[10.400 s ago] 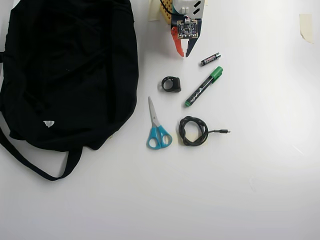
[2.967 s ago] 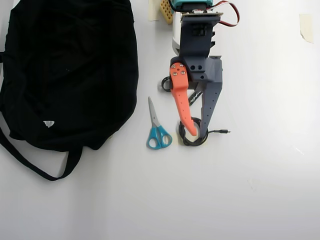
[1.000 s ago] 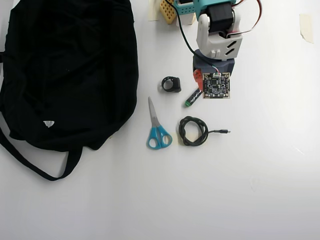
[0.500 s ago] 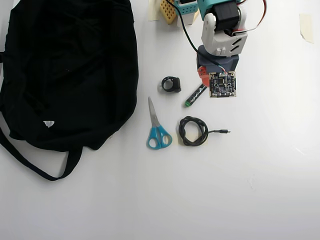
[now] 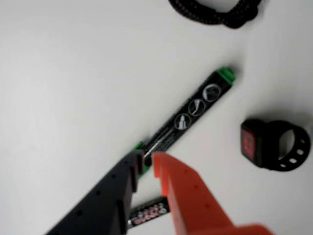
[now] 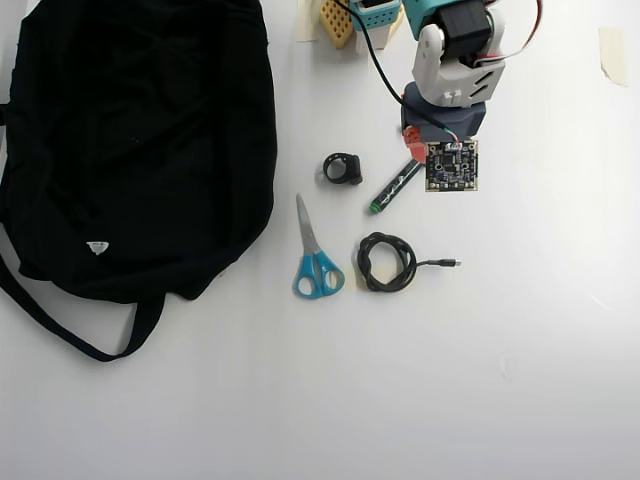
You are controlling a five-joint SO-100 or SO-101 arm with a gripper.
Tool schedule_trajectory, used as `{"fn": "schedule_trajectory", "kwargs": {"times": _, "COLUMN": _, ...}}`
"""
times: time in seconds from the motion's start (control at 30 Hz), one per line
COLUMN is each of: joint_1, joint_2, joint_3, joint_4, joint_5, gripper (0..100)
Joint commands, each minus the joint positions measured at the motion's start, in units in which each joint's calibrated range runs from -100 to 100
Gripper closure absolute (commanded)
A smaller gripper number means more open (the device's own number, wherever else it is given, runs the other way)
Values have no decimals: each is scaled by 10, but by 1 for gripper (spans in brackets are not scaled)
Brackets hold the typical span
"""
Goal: Put the green marker into the black bag
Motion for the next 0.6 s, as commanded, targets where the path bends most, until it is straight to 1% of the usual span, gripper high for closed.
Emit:
{"fn": "schedule_trajectory", "kwargs": {"times": 0.0, "joint_1": -8, "joint_2": -16, "joint_3": -9, "joint_4": 3, "joint_5": -22, "gripper": 98}}
{"fn": "schedule_trajectory", "kwargs": {"times": 0.57, "joint_1": -65, "joint_2": -14, "joint_3": 10, "joint_4": 3, "joint_5": -125, "gripper": 98}}
